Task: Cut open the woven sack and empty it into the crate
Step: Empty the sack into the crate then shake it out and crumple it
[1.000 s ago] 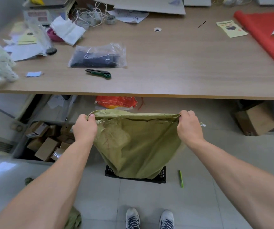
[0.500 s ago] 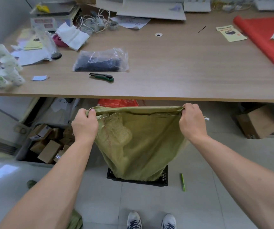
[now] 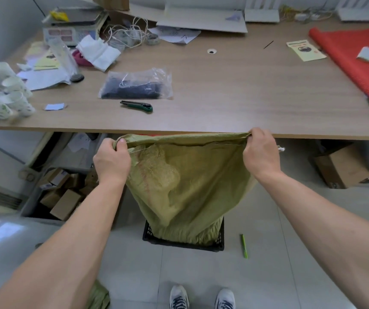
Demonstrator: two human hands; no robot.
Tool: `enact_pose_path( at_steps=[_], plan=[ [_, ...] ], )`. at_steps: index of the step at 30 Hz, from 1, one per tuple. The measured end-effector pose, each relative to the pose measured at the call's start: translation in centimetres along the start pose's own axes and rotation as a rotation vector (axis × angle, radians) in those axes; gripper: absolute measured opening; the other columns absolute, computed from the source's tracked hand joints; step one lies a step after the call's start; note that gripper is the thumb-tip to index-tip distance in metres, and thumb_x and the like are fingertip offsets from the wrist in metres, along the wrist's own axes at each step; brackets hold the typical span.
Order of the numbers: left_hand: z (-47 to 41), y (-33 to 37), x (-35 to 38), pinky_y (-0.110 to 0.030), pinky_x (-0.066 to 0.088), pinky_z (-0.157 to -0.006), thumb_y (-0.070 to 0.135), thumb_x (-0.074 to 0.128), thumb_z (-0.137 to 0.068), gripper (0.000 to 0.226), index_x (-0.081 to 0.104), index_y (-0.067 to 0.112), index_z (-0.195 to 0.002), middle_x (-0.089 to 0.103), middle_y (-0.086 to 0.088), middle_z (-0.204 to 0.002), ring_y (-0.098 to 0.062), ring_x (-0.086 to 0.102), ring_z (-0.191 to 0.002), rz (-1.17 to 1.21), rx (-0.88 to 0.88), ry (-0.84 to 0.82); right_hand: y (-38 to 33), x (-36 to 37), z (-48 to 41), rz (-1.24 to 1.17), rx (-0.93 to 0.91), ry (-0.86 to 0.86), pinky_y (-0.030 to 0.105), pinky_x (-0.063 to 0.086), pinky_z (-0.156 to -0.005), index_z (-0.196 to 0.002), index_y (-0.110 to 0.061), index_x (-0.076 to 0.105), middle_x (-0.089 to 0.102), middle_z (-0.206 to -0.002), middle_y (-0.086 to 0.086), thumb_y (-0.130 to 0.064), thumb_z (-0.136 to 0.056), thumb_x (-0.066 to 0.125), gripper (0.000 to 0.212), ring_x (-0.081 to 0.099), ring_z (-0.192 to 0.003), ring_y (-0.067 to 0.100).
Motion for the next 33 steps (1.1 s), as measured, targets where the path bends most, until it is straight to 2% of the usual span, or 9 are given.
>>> enact_pose_path(
  at_steps=[4, 9, 13, 15, 18, 22, 27, 30, 33],
  plan=[
    [0.6, 0.5, 0.6, -0.034, 0.031, -0.071, 0.034, 0.042, -0.101, 0.035, 0.053, 0.003, -0.087, 0.054, -0.008, -0.082, -0.027, 0.048, -0.084, -0.031, -0.001, -0.038, 0.5, 0.6, 0.4, 0.071, 0.038, -0.073, 0.034, 0.035, -0.076, -0.113, -0.003, 0.054, 0.053, -0.115, 0.017, -0.009, -0.101, 0.036, 0.022, 0.051, -0.104, 0.034],
    [-0.2, 1.9, -0.2, -0.035, 0.035, -0.073, 0.034, 0.045, -0.098, 0.037, 0.054, 0.000, -0.085, 0.055, -0.009, -0.080, -0.029, 0.048, -0.081, 0.063, 0.051, 0.060, -0.3, -1.1, -0.5, -0.020, 0.026, 0.027, 0.035, 0.038, -0.077, -0.110, -0.002, 0.054, 0.053, -0.109, 0.014, -0.009, -0.101, 0.036, 0.021, 0.051, -0.097, 0.030],
    [-0.4, 2.0, -0.1, -0.033, 0.029, -0.070, 0.034, 0.043, -0.100, 0.035, 0.050, 0.005, -0.081, 0.052, -0.009, -0.079, -0.030, 0.048, -0.082, -0.022, 0.068, -0.005, 0.0, -0.6, -0.7, 0.048, 0.052, -0.060, 0.035, 0.035, -0.075, -0.108, -0.005, 0.052, 0.054, -0.111, 0.016, -0.008, -0.100, 0.036, 0.018, 0.050, -0.096, 0.031],
    [-0.5, 2.8, -0.2, -0.033, 0.029, -0.069, 0.033, 0.045, -0.099, 0.036, 0.049, 0.003, -0.080, 0.051, -0.009, -0.076, -0.029, 0.046, -0.079, 0.015, 0.091, 0.036, -0.3, -1.0, -1.0, 0.016, 0.058, -0.028, 0.034, 0.035, -0.075, -0.109, -0.004, 0.053, 0.054, -0.109, 0.015, -0.010, -0.101, 0.036, 0.019, 0.046, -0.091, 0.027],
    [-0.3, 3.3, 0.2, -0.034, 0.030, -0.071, 0.033, 0.043, -0.100, 0.039, 0.053, -0.002, -0.085, 0.052, -0.012, -0.079, -0.032, 0.048, -0.085, -0.016, 0.078, 0.003, -0.7, -1.2, -1.2, -0.005, 0.050, -0.026, 0.033, 0.034, -0.075, -0.111, -0.004, 0.053, 0.054, -0.111, 0.015, -0.011, -0.102, 0.035, 0.021, 0.044, -0.090, 0.024],
    [-0.5, 4.8, -0.3, -0.035, 0.031, -0.067, 0.034, 0.046, -0.098, 0.037, 0.043, 0.010, -0.070, 0.045, -0.002, -0.064, -0.029, 0.045, -0.074, 0.053, 0.129, 0.025, -1.0, -1.7, -1.3, -0.036, 0.018, 0.008, 0.033, 0.033, -0.075, -0.110, -0.003, 0.054, 0.054, -0.110, 0.015, -0.012, -0.102, 0.036, 0.022, 0.043, -0.089, 0.023],
    [-0.2, 3.8, 0.3, -0.039, 0.036, -0.070, 0.035, 0.043, -0.099, 0.039, 0.049, 0.004, -0.076, 0.049, -0.005, -0.070, -0.034, 0.052, -0.084, 0.004, 0.038, -0.059, -1.0, -1.3, -1.0, -0.011, 0.036, -0.056, 0.033, 0.034, -0.074, -0.108, -0.005, 0.053, 0.054, -0.109, 0.015, -0.012, -0.102, 0.036, 0.020, 0.044, -0.089, 0.025],
    [-0.4, 4.9, -0.3, -0.035, 0.030, -0.067, 0.033, 0.044, -0.099, 0.040, 0.038, 0.015, -0.064, 0.044, -0.002, -0.064, -0.027, 0.045, -0.074, 0.021, 0.091, -0.044, -1.5, -1.8, -1.0, -0.047, 0.019, -0.027, 0.034, 0.036, -0.074, -0.108, -0.005, 0.054, 0.054, -0.107, 0.013, -0.013, -0.102, 0.036, 0.021, 0.047, -0.091, 0.025],
    [-0.6, 4.9, -0.7, -0.037, 0.032, -0.069, 0.034, 0.043, -0.099, 0.042, 0.036, 0.014, -0.063, 0.044, -0.003, -0.067, -0.031, 0.047, -0.080, -0.005, 0.041, -0.045, -1.9, -2.0, -0.9, -0.034, 0.020, -0.050, 0.034, 0.036, -0.074, -0.107, -0.005, 0.054, 0.054, -0.109, 0.014, -0.012, -0.102, 0.035, 0.021, 0.048, -0.091, 0.026]
  ],
)
Point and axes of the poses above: each hand's wrist, its own z-axis away from the middle knuckle, its own x-axis out of the palm, y = z × x, the point moved 4 cm from there along -z, towards the middle knuckle
